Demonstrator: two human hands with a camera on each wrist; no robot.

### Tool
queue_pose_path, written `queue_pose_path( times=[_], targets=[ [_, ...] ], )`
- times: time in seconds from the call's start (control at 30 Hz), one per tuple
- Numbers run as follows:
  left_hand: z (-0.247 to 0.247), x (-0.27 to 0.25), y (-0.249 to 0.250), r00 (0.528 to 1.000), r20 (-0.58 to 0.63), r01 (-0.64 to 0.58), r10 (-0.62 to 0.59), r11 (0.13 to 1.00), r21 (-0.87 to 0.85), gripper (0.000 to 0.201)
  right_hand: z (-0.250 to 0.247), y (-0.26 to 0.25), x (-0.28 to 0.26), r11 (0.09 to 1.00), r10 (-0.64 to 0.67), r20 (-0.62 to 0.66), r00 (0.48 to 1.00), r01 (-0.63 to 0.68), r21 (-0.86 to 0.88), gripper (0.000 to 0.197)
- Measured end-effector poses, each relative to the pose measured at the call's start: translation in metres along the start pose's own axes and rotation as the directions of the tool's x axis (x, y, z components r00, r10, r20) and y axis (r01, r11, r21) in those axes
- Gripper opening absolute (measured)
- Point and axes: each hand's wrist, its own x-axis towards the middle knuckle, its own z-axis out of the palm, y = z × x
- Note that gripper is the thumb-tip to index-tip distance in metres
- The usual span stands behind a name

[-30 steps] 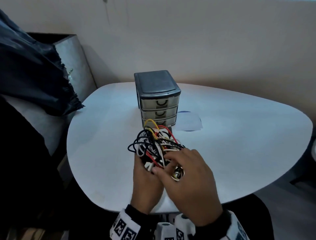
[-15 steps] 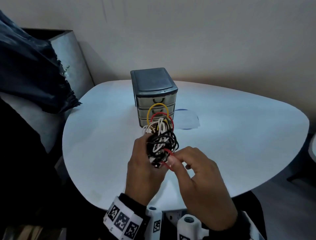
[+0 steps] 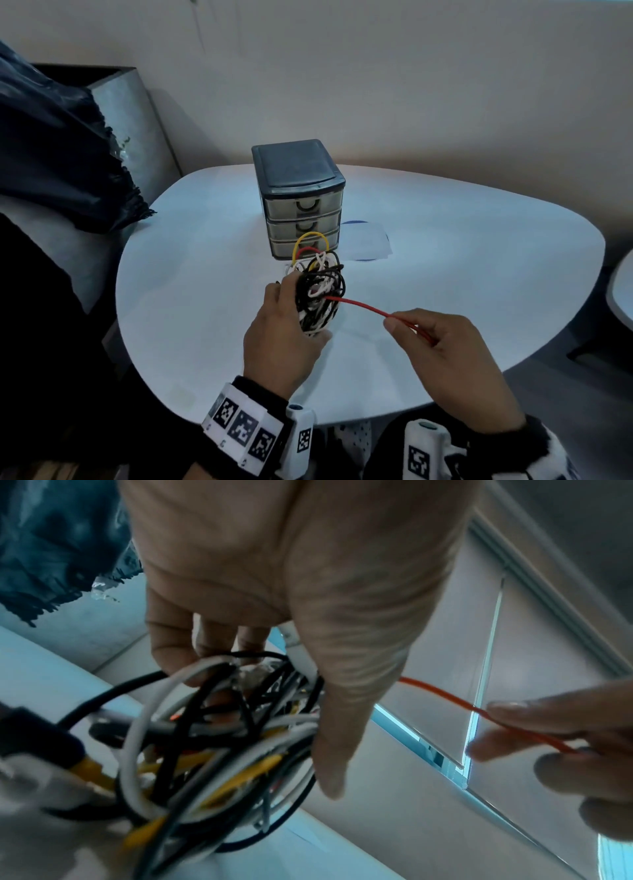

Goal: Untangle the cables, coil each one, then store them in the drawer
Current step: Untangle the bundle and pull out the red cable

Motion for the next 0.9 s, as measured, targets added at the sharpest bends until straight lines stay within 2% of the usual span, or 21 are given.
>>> queue_pose_path(
  times=[0.17,0.3,0.37,0.4,0.43,0.5,0.57,0.63,0.7,0.83,0.9],
  targets=[
    [-0.017,0.002,0.003,0.994,0.109,-0.009,0.014,0.999,-0.048,0.090,-0.006,0.014,-0.001,0.985,0.103,-0.053,0.993,-0.094,0.142,0.016],
    [-0.030,-0.004,0.004,0.995,0.087,-0.031,0.047,0.982,-0.187,0.073,-0.005,0.042,0.010,0.978,0.167,-0.109,0.980,-0.151,0.141,0.018],
    [-0.032,0.002,0.001,0.999,0.048,-0.003,0.013,0.979,-0.205,0.063,-0.003,0.056,0.018,0.979,0.184,-0.125,0.975,-0.171,0.111,0.023],
    [-0.030,0.009,-0.003,0.999,0.041,0.033,-0.024,0.974,-0.222,0.066,-0.002,0.062,0.022,0.979,0.189,-0.129,0.973,-0.178,0.096,0.025],
    [-0.028,0.017,-0.008,0.995,0.061,0.086,-0.073,0.962,-0.259,0.070,-0.002,0.066,0.025,0.980,0.193,-0.129,0.973,-0.184,0.081,0.027],
    [-0.020,0.035,-0.017,0.970,0.183,0.217,-0.160,0.909,-0.357,0.072,-0.002,0.071,0.030,0.980,0.197,-0.126,0.972,-0.193,0.048,0.028],
    [-0.007,0.045,-0.024,0.942,0.301,0.278,-0.150,0.850,-0.447,0.052,-0.003,0.071,0.034,0.980,0.199,-0.125,0.972,-0.196,0.032,0.027],
    [0.008,0.049,-0.032,0.945,0.309,0.251,-0.107,0.843,-0.476,0.040,-0.004,0.072,0.038,0.980,0.198,-0.128,0.972,-0.194,0.043,0.025],
    [0.018,0.047,-0.038,0.953,0.292,0.229,-0.084,0.829,-0.509,0.042,-0.004,0.074,0.042,0.979,0.205,-0.121,0.971,-0.201,0.039,0.025],
    [0.026,0.043,-0.046,0.957,0.286,0.191,-0.040,0.831,-0.523,0.068,0.002,0.078,0.054,0.980,0.198,-0.097,0.975,-0.196,0.036,0.028],
    [0.025,0.040,-0.046,0.957,0.290,0.170,-0.016,0.840,-0.515,0.074,0.009,0.075,0.062,0.986,0.169,-0.082,0.982,-0.169,0.011,0.029]
  ],
)
